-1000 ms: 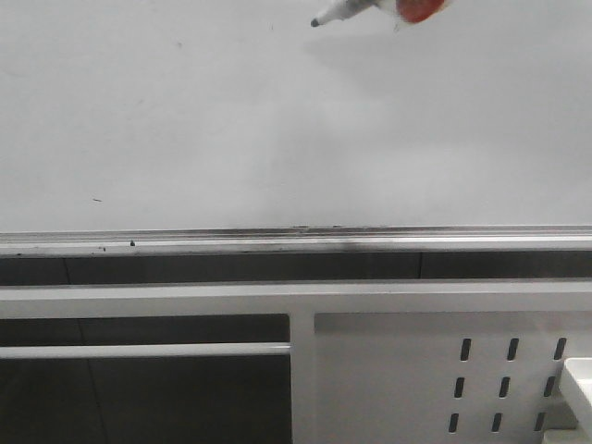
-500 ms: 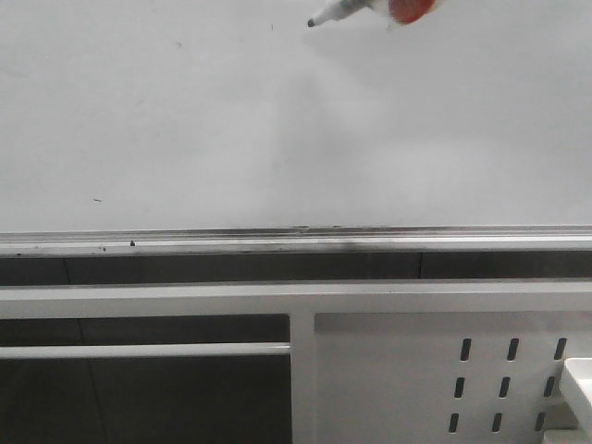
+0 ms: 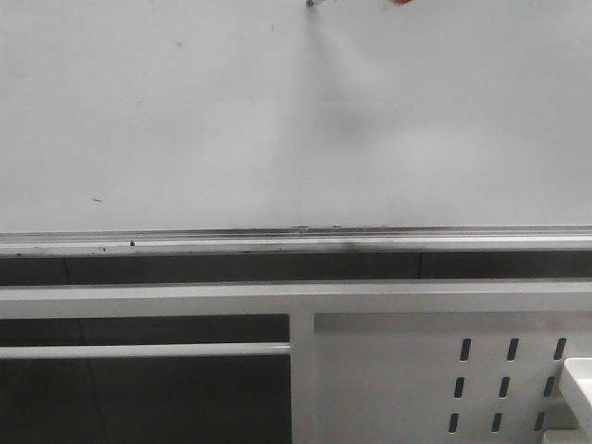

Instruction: Write number 1 on whiteboard

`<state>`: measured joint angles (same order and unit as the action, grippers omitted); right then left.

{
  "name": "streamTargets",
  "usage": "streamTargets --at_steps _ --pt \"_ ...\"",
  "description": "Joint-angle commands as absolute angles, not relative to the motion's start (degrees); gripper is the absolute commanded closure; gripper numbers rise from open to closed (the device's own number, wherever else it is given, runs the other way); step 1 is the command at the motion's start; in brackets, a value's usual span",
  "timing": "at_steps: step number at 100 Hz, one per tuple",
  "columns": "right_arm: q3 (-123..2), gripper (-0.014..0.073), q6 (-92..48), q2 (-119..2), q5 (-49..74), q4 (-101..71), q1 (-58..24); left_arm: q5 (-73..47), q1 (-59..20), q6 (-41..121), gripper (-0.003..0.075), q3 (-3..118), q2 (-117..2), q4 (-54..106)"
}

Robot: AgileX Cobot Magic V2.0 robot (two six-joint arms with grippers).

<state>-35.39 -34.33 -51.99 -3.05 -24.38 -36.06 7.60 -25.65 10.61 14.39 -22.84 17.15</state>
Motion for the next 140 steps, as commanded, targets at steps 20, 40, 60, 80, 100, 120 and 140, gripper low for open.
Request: streamTargets --at_steps 20,40,60,80,100,120,140 --pt "-37.4 0.0663 -34.9 -56.8 -8.4 -23.4 -34.3 11.4 -25.5 10.0 0.074 15.9 -23.1 17.4" --pt "-37.4 0.0663 -34.9 -61.2 -8.0 -23.4 -32.8 11.5 -25.5 10.0 0.074 15.9 -23.1 17.4" --pt "-37.4 0.0663 -34.9 -63.1 -8.0 -23.4 -33.0 11.5 -25.5 10.0 0.074 15.9 -23.1 17.4" --pt "-39.1 0.0663 -34.9 -60.7 1.0 -23.4 -36.0 11.4 -25.5 10.0 0.074 15.9 -23.1 17.4" --pt "-45.0 0.0663 -34.9 -58.4 18.6 -21.2 -39.5 7.1 -25.8 10.0 0.0737 16.6 -23.1 14.8" --pt "-53.1 0.0663 -34.9 -60.5 31.3 -19.3 -39.8 4.4 -32.8 10.0 0.055 16.6 -23.1 7.3" --pt "-58.0 0.0663 -34.9 -63.6 35.4 -18.1 -40.0 4.4 -43.3 10.0 0.0353 16.6 -25.0 -1.2"
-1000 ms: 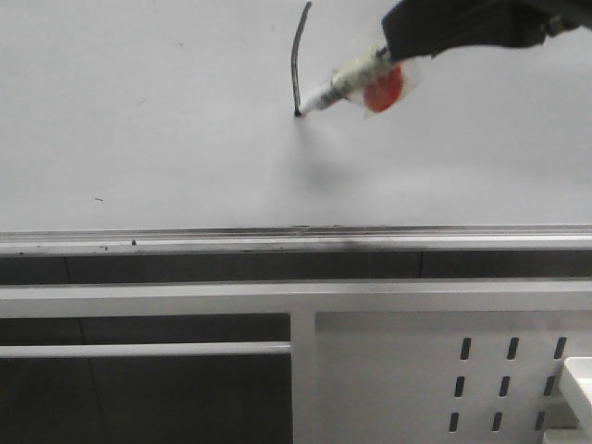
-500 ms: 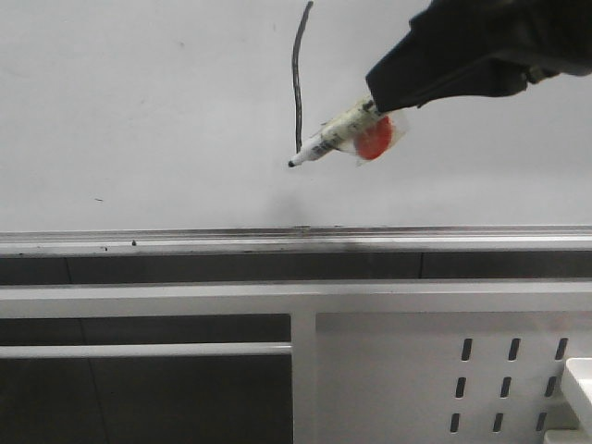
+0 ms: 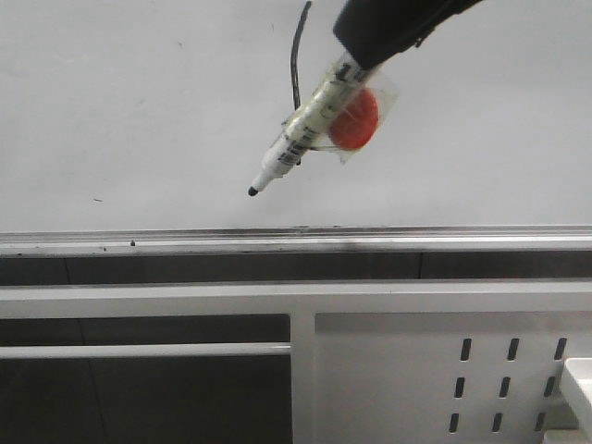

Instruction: Write number 1 on whiteboard

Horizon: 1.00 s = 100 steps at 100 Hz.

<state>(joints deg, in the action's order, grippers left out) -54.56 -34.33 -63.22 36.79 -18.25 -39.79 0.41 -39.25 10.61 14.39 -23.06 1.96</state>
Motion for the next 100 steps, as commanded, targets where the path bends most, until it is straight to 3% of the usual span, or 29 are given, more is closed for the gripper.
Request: streamTargets --at_steps 1,23,57,100 --pt "-58.2 0.0663 -34.9 -63.7 35.4 -18.1 -40.0 4.4 -43.6 10.0 0.0353 16.6 -25.2 -1.5" --pt "-62.0 0.0663 -34.9 -67.2 35.6 -16.4 -44.7 10.2 -50.1 10.0 0.0398 16.7 -35.8 -5.2" --pt "-65.4 0.0663 -34.9 -69.8 37.3 -16.3 -48.3 19.0 -50.5 10.2 0.042 20.2 -52.7 -11.3" --pt "-65.7 0.0663 -34.9 -69.8 38.7 -17.5 -48.4 27.4 -50.5 10.3 0.0427 20.3 -60.2 -11.1"
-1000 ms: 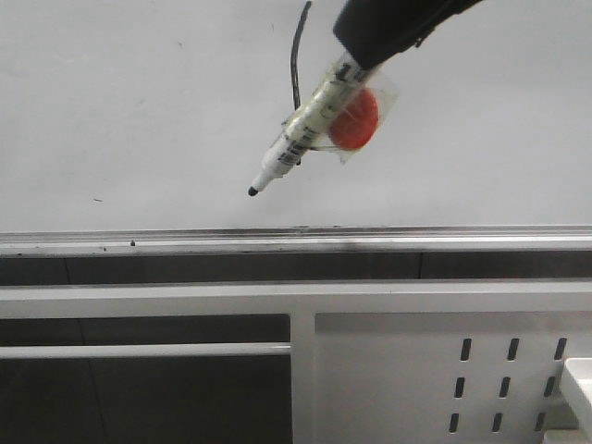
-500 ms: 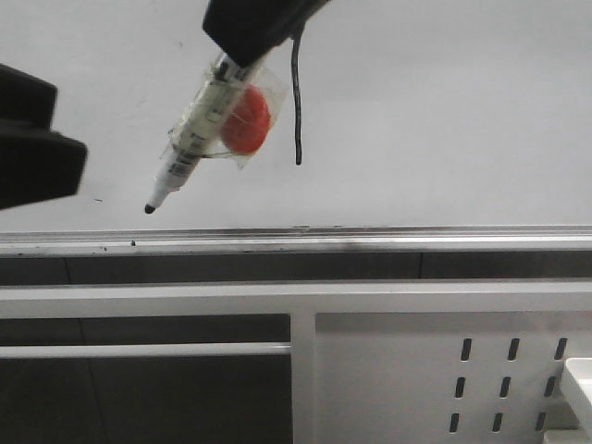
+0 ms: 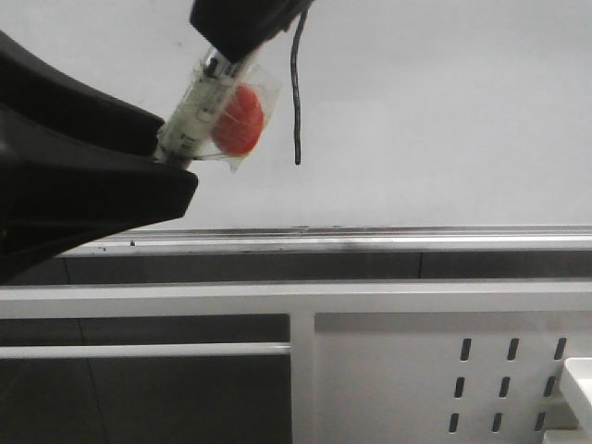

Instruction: Write number 1 on whiteboard

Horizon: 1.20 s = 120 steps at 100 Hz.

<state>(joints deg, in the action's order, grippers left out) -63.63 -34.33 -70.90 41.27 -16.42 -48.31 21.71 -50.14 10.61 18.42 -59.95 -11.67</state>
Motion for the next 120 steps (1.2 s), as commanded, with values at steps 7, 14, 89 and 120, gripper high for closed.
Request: streamTargets --at_steps 7,14,89,120 --pt "-65.7 0.0663 -34.9 -69.8 38.7 -17.6 -48.4 28.4 -50.5 10.3 0.0427 20.3 -60.7 -11.2" --pt "-65.7 0.0663 -34.9 -69.8 38.7 -17.6 -48.4 28.9 -50.4 10.3 0.0427 20.3 -60.8 -11.2" --pt "-65.8 0.0461 -34.8 -68.4 38.6 -18.6 -48.3 27.8 -50.0 10.0 0.074 20.3 -60.8 -9.9" --pt "-65.8 0.0312 -28.4 -60.4 39.5 -12.4 -48.3 34.5 -50.0 10.0 0.074 16.9 -60.8 5.9"
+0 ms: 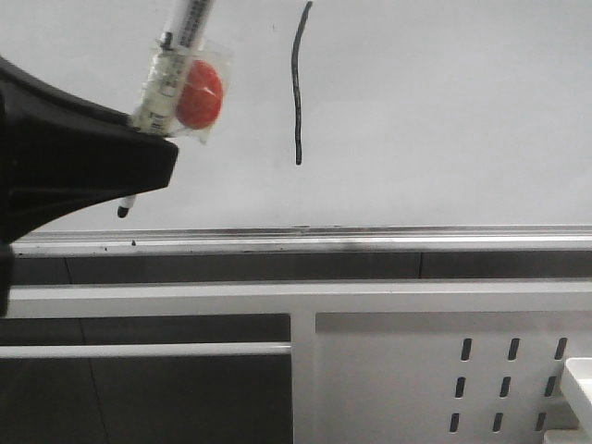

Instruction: Write number 1 on whiteboard

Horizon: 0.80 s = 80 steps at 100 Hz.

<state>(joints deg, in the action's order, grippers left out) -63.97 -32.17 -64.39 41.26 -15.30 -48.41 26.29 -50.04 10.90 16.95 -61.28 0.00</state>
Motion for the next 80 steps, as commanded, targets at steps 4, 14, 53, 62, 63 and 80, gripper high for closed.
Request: streamTargets --at_steps 4,14,53,62,63,80 --pt "-65.8 0.0386 -25.6 -59.4 40.8 -9.5 -48.1 36.6 -50.0 10.0 0.074 16.2 -60.8 8.6" --pt "-65.2 0.062 -21.1 -56.5 44.4 -5.5 -46.8 39.6 -50.0 10.0 0.074 14.8 -60.8 16.6" --pt "-60.0 0.0663 -20.7 -50.0 45.7 -5.4 -44.4 49.2 -50.2 10.0 0.074 14.8 -65.6 28.5" --pt "-60.0 0.0663 -20.7 -50.1 46.1 -5.4 -44.4 51.4 -50.2 10.0 0.074 15.2 -66.9 29.4" --pt "-60.0 0.0663 -20.7 -50.1 46.1 -5.4 -44.4 51.6 -50.2 10.0 0.074 15.2 -67.0 29.4" --pt "-60.0 0.0663 -20.7 -50.1 45.1 -5.4 -44.4 52.0 -50.2 10.0 0.074 16.9 -68.4 34.6"
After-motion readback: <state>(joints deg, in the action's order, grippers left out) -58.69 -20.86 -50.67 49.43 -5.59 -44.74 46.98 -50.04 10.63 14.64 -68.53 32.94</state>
